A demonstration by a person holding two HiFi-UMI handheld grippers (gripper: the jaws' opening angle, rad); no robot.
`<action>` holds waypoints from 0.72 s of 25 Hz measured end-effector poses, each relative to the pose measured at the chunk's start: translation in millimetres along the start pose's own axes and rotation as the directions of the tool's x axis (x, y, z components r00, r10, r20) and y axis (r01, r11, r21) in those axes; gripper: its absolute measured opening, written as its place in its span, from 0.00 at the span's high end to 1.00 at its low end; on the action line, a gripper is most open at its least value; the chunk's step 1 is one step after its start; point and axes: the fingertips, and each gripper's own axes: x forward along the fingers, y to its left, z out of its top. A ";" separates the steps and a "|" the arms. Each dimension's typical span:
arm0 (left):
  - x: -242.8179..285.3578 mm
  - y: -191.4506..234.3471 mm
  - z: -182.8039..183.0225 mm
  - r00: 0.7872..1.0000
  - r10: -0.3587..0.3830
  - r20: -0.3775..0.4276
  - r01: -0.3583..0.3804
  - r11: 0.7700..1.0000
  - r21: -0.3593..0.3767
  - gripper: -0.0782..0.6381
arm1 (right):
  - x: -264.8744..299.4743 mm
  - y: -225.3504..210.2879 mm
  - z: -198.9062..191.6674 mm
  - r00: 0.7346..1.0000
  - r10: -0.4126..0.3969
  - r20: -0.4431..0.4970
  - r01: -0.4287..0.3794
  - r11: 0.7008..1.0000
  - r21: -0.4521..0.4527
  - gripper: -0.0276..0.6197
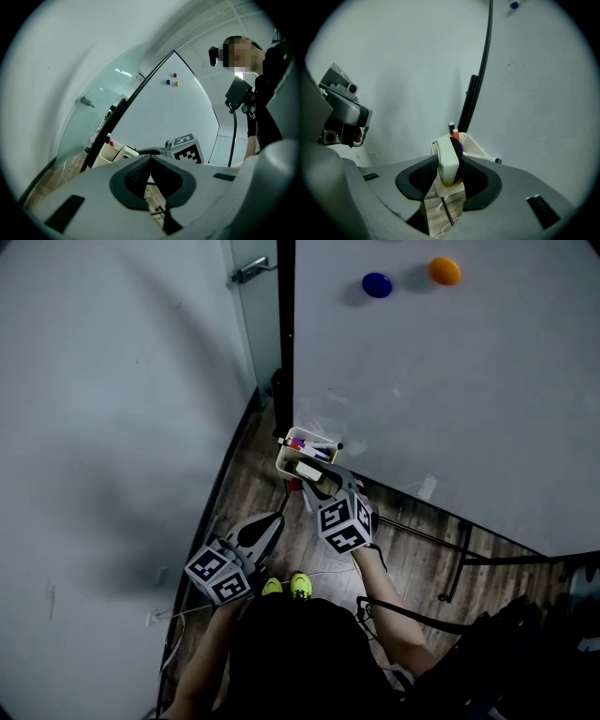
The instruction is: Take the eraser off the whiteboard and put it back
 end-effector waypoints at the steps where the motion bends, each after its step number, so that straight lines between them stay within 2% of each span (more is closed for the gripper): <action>1: 0.2 -1.1 1.1 1.000 -0.002 0.000 0.002 1.000 0.003 0.86 | -1.9 -0.8 1.8 1.000 -0.003 0.004 0.003 1.000 0.002 0.73; 18: 6.7 -12.6 15.8 0.999 -0.046 0.007 0.046 0.998 0.046 0.86 | -43.4 -13.2 42.4 0.994 -0.041 0.101 0.036 0.998 0.043 0.73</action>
